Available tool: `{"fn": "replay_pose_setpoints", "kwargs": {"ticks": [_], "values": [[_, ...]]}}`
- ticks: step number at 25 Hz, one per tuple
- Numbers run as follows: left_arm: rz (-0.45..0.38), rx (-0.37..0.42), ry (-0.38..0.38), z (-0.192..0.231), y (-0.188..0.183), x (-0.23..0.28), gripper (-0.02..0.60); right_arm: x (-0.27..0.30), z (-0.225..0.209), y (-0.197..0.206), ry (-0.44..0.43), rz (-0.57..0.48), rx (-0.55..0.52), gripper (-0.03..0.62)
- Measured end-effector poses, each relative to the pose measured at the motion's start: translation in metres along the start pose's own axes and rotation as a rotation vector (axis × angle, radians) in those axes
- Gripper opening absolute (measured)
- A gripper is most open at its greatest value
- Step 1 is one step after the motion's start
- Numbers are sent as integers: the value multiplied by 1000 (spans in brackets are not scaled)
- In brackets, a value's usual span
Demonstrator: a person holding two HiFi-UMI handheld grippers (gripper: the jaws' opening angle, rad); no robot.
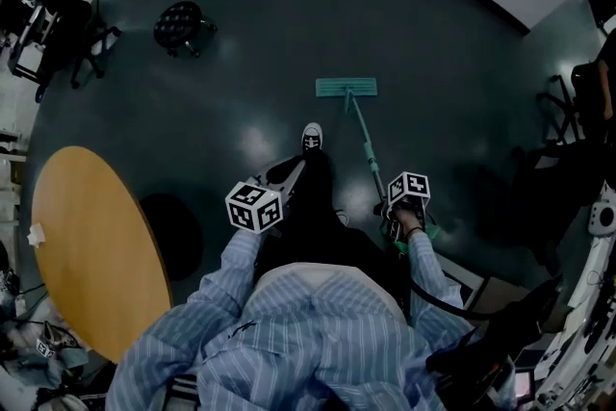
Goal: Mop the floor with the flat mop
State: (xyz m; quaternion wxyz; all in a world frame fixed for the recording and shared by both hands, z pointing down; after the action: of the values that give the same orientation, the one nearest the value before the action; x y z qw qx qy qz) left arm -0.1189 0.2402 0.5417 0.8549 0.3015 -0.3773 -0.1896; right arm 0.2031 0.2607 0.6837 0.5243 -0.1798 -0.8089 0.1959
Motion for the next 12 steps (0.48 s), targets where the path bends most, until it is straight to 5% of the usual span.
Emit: {"fn": "replay_pose_setpoints", "kwargs": {"ticks": [12], "values": [[-42, 13, -5, -36, 38, -51, 35, 15, -43, 132, 50, 85, -38, 71]]}}
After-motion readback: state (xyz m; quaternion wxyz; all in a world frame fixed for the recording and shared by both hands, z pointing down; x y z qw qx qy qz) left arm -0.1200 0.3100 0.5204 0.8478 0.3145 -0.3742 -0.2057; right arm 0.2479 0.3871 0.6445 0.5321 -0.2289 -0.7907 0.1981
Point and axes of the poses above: the fingertips, and each gripper's own axes: x forward along the fingers, z to its left, y out of its underside, the point moved 8 cm from there along -x, backward along the fingers, and after that the axes turned 14 degrees about z, right-handed, at the moved point
